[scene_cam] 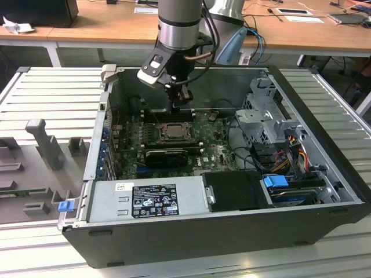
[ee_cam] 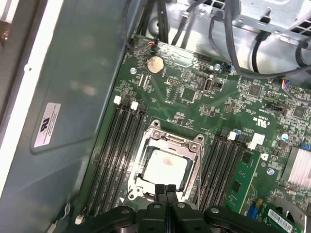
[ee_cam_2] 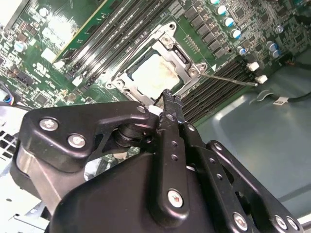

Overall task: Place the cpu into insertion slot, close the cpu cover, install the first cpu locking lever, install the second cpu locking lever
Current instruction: 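Install the first cpu locking lever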

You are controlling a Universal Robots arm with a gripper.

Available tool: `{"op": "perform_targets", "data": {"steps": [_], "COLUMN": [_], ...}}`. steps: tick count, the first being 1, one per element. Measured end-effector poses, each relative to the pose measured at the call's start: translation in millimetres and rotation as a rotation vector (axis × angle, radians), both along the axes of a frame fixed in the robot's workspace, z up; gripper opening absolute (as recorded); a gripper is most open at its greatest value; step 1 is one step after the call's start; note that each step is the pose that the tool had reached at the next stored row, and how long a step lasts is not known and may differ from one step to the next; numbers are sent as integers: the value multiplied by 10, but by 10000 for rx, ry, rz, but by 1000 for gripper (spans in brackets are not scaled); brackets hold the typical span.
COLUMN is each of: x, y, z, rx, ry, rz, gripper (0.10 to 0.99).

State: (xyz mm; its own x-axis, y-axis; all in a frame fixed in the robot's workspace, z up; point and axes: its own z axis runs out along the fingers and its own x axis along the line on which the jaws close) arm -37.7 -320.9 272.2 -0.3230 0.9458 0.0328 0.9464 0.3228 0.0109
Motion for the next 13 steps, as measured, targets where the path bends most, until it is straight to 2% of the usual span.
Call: {"op": "perform_targets", "data": {"steps": [13], "x": [0], "y": [0], "z": [0], "rx": [0], "ry": [0], "rz": [907], "gripper": [106]}}
